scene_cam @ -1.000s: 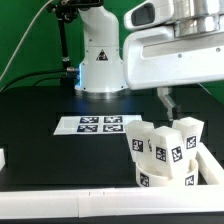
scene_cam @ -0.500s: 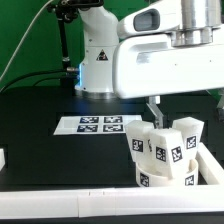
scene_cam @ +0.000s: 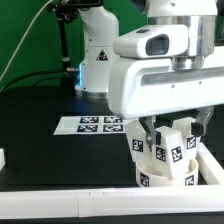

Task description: Assemble stool

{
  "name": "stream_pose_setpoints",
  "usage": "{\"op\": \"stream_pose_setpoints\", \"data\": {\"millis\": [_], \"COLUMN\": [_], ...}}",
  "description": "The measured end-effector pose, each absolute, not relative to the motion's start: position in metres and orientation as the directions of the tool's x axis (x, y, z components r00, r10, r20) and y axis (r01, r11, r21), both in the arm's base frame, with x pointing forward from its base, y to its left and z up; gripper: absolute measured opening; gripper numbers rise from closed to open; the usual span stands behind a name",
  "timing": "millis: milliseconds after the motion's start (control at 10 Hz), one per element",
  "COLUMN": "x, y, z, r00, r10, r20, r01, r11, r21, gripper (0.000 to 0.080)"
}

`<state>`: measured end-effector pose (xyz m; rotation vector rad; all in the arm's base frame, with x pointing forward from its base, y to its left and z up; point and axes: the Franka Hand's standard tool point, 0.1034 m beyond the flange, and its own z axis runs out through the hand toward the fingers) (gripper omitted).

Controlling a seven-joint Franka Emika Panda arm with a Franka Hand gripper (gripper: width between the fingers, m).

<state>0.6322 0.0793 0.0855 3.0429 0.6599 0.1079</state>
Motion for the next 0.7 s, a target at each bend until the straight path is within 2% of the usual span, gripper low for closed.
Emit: {"op": "stream_pose_setpoints", "data": {"millis": [400, 600, 700], "x": [0.632, 0.622, 0.626], "y": [0.078, 0.072, 0.069], "z": [0.084, 0.07, 0.07], "r00": [0.91, 0.915, 0.917], "r10": [0.411, 0.403, 0.399], "r20": [0.056, -0.029, -0.026], "r01": [0.409, 0.404, 0.399], "r11": [-0.912, -0.915, -0.917], "r21": [0.038, 0.007, 0.008], "gripper": [0.0649, 0.0649, 0.0649]}}
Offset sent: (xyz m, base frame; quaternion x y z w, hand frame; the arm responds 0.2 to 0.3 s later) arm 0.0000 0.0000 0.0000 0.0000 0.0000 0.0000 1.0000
